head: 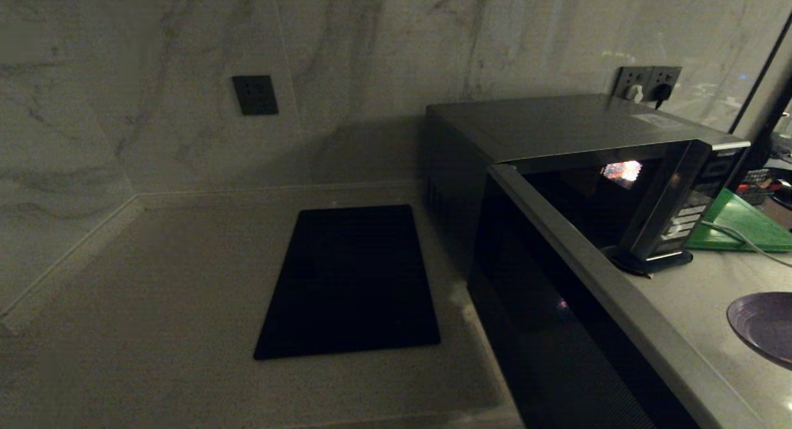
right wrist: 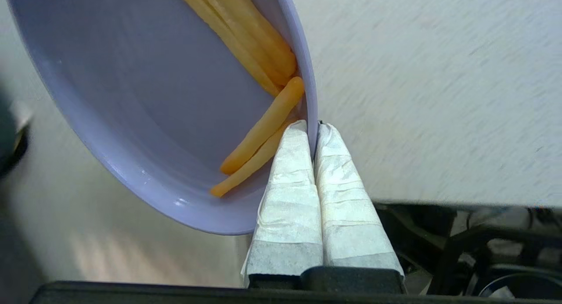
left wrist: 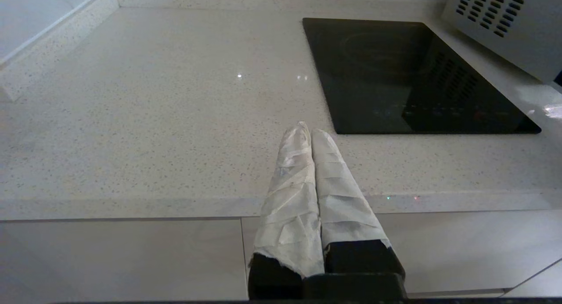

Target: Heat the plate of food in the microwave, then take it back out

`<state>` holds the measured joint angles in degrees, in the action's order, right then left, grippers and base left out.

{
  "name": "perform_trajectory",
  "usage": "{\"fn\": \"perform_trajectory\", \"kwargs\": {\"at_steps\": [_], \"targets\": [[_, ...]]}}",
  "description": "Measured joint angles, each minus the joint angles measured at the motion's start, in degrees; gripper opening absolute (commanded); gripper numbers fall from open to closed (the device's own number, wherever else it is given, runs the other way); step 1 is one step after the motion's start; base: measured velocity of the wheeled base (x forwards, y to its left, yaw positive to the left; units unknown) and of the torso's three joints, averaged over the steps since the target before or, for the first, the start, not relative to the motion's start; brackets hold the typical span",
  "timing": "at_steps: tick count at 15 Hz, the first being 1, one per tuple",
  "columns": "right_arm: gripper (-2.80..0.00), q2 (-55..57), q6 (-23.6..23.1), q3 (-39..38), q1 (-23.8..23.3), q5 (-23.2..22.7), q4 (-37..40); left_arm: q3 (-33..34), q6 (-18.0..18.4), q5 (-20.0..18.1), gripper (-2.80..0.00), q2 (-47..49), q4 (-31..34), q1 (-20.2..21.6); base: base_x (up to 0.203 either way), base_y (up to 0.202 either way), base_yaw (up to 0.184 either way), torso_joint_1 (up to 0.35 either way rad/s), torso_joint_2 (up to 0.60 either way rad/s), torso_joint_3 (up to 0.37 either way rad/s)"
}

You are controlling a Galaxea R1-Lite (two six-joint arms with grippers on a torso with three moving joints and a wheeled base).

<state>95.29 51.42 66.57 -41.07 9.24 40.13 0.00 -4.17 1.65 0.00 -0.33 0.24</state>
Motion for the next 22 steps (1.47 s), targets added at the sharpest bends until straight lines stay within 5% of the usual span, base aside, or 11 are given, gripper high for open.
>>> {"fn": "perform_trajectory", "kwargs": {"at_steps": [7,8,22], "targets": [[-2.8,9.18,-4.17,4.86,-8.3,-1.15,-3.18,0.0,-0.01,0.0,-2.8,0.0,0.0,0.0,0.0,0.0,0.0,0.0,0.0,0.0],[0.0,10.44,-4.58,5.31,-8.85,-1.19,-3.51,0.0,0.04,0.0,-2.8,0.0,0.02,0.0,0.0,0.0,0.0,0.0,0.0,0.0],[0.0,15.09,-9.41,7.59,-11.04,-5.53,-3.64,0.0,-0.01,-0.02,-2.8,0.0,0.0,-0.02,0.0,0.0,0.0,0.0,0.0,0.0]]}}
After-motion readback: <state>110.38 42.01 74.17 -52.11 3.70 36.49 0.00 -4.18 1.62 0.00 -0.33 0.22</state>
